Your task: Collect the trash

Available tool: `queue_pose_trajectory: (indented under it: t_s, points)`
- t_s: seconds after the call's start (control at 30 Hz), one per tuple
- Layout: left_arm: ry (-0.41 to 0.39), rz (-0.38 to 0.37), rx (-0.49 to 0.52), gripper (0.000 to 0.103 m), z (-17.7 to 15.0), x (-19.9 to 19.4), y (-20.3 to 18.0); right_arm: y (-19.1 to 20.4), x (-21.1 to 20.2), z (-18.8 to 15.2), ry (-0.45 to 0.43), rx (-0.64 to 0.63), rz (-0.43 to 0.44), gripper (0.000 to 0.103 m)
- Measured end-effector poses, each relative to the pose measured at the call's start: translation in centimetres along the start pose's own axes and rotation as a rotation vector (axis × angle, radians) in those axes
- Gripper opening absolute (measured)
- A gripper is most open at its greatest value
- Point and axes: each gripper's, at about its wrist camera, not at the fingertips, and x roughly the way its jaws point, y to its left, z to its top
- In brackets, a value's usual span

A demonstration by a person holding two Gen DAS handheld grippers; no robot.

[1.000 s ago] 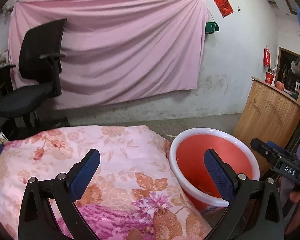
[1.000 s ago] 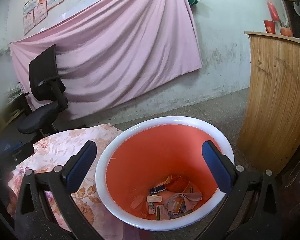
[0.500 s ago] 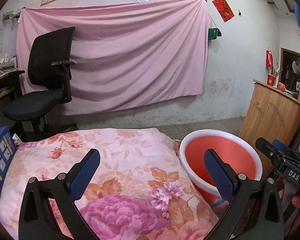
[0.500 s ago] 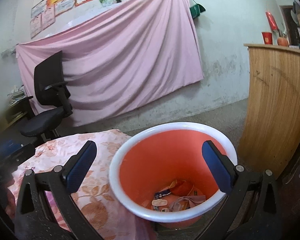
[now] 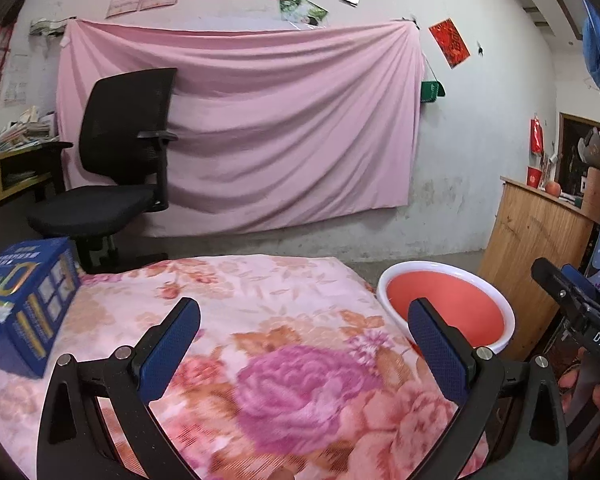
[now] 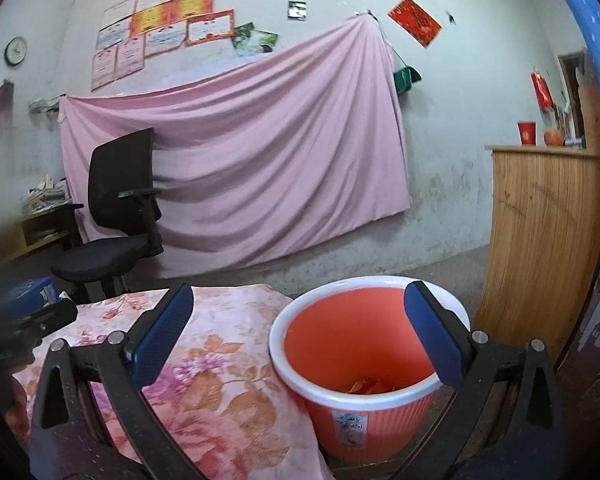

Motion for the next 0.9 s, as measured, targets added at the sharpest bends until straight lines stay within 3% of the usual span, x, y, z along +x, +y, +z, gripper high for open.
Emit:
queue_pose_trajectory:
  t_s: [0.47,0.9]
  points:
    - [-0.025,0.003,-0.004,0.102,-2.1,-7.6,4.3,5.4,-6.7,-1.7,-0.021,0.035,-0.015,0.103]
    - [-0.08,0.084,-0.033,0.102,-4.7,-13.9,8.4,10.6,-11.1,-2.8,-0.053,-0.007,0.015,0.103]
